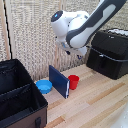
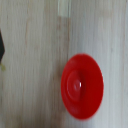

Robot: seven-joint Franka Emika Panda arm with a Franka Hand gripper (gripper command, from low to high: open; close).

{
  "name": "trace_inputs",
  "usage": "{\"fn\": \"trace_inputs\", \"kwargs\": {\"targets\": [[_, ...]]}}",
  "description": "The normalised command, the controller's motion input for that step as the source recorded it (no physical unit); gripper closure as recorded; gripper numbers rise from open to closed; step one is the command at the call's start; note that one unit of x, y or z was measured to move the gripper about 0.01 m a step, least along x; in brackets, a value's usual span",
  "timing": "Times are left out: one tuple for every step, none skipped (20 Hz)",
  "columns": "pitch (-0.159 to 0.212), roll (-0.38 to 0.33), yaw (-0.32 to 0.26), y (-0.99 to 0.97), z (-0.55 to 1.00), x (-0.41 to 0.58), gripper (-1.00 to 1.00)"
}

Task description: Please move the gripper into proximity with the fryer handle. Once close enough, gingerly grasp the handle and gently tug the fryer basket open in your direction.

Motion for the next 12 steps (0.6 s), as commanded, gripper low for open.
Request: {"fn": "trace_inputs", "kwargs": {"targets": [[-0.117, -0.288, 0.012, -0.41, -0.44, -0.074, -1.00], [-0.112, -0.279, 0.016, -0.43, -0.42, -0.071, -1.00], [-0.105, -0.262, 0.014, -0.46, -0.41, -0.077, -1.00], [-0.099, -0.245, 0.015, -0.48, -0.39, -0.074, -1.00], [-0.093, -0.232, 0.018, -0.49, -0.37, -0.051, -1.00], [-0.091, -0.221, 0.019, -0.50, -0.36, -0.043, -1.00], [-0.085, -0.207, 0.021, -0.49, -0.34, -0.037, -1.00], [-0.084, -0.190, 0.022, -0.50, -0.33, -0.049, -1.00], [-0.079, -0.153, 0.027, -0.51, -0.34, -0.049, -1.00], [-0.079, -0.126, 0.029, -0.52, -0.36, -0.080, -1.00], [-0.077, -0.099, 0.030, -0.52, -0.36, -0.071, -1.00], [-0.074, -0.096, 0.028, -0.52, -0.38, -0.100, -1.00]]}}
